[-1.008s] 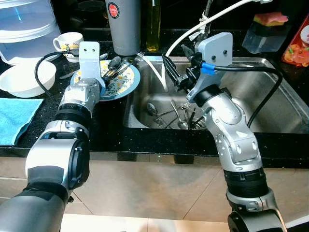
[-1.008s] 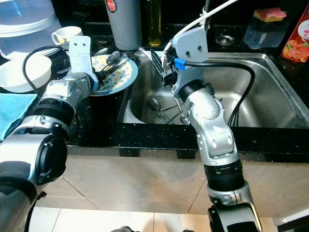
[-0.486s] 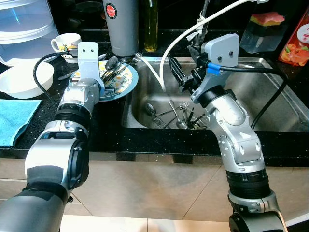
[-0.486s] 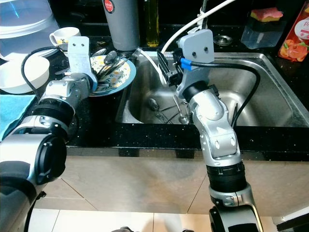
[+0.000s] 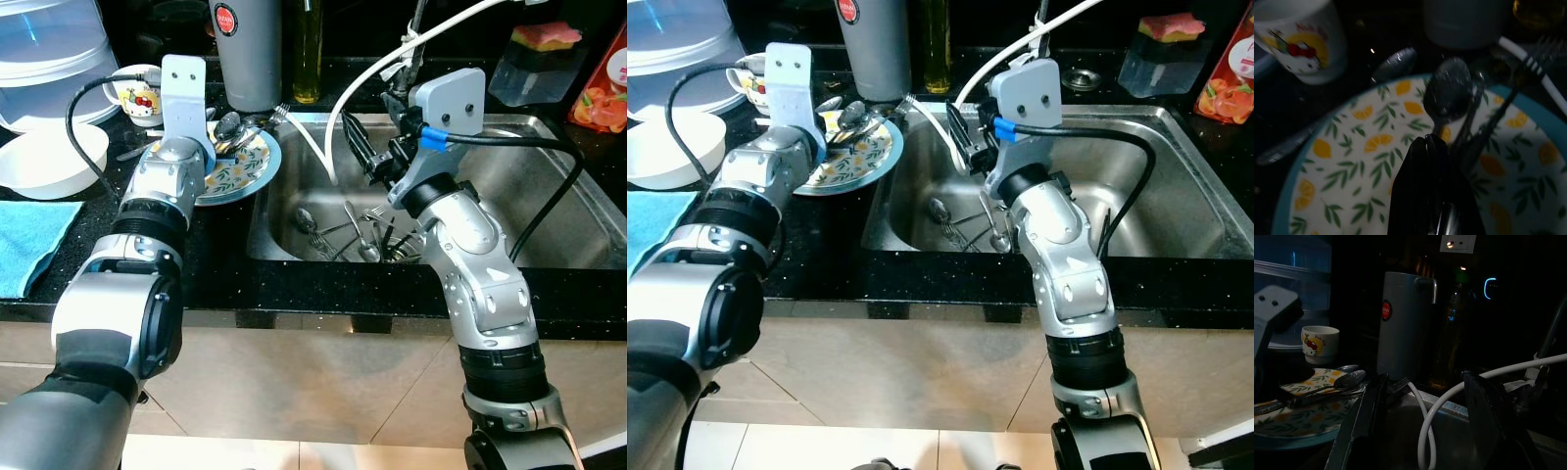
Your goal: Kitchen organization
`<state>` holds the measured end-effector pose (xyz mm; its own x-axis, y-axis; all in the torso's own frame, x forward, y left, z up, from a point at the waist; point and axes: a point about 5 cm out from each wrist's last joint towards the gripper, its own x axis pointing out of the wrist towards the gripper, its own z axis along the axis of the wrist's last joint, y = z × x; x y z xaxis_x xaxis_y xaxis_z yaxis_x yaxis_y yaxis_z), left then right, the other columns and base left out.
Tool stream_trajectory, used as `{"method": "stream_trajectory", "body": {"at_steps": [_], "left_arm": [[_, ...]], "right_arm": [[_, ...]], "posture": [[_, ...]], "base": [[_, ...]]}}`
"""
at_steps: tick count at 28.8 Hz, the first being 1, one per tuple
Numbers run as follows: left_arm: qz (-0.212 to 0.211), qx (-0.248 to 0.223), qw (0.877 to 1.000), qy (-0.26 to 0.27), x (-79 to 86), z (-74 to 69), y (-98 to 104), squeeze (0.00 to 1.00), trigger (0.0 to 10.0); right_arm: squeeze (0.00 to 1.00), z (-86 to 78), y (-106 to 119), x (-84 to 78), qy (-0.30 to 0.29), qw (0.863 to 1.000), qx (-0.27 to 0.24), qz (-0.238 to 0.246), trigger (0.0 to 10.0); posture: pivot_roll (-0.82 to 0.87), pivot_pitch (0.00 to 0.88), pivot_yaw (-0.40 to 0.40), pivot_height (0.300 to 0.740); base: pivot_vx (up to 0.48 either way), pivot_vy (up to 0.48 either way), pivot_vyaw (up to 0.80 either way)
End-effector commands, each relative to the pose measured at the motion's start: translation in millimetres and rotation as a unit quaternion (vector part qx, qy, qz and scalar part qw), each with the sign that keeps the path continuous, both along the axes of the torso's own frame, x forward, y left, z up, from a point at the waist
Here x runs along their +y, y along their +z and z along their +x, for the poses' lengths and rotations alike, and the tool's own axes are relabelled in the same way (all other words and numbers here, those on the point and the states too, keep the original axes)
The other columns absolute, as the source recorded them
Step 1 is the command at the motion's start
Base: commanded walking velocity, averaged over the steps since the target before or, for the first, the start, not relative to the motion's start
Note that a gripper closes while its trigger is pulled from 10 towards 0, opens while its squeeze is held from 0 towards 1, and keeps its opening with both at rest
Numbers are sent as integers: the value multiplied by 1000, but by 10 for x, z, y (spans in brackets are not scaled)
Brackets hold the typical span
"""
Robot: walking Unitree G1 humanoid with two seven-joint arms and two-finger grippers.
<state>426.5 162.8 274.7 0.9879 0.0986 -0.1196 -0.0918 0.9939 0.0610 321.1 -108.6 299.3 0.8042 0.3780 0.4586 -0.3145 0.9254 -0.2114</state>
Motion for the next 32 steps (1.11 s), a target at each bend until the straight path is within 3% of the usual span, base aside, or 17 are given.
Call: {"method": "stream_trajectory", "body": {"at_steps": [1,10,16,17,24,25,29,32], "left_arm": [[-1,13,1000,0,36,1,-12,0,10000],[-16,45,999,-23,-34,1,-151,0,10000],[-15,46,999,14,58,-5,-165,0,10000],[-16,46,999,19,81,-7,-167,1000,10000],[-14,41,998,38,166,-12,-143,1000,10000],[-24,43,998,45,184,-14,-151,0,10000],[-76,57,993,75,262,-31,-213,0,10000],[-122,77,988,62,237,-38,-276,0,10000]], "right_arm": [[0,-30,22,-16,-1,1000,-4,6,10000],[0,-40,11,-34,-5,1000,-2,6,10000],[0,-40,15,-38,-6,1000,-3,7,10000],[0,-40,15,-39,-7,1000,-3,7,10000],[0,-42,6,-36,-6,1000,-2,6,10000],[0,-42,5,-34,-6,1000,-2,6,10000],[0,-45,5,-33,-5,1000,-3,5,10000],[0,-52,5,-39,-6,1000,-3,5,10000]], "posture": [[90,88,39,740],[87,90,39,740],[83,87,40,740],[83,87,40,740],[86,81,38,740],[86,75,40,740],[81,70,41,740],[81,66,40,740]], "base": [[0,0,0],[0,0,0],[0,0,0],[0,0,0],[0,0,0],[0,0,0],[0,0,0],[0,0,0]]}}
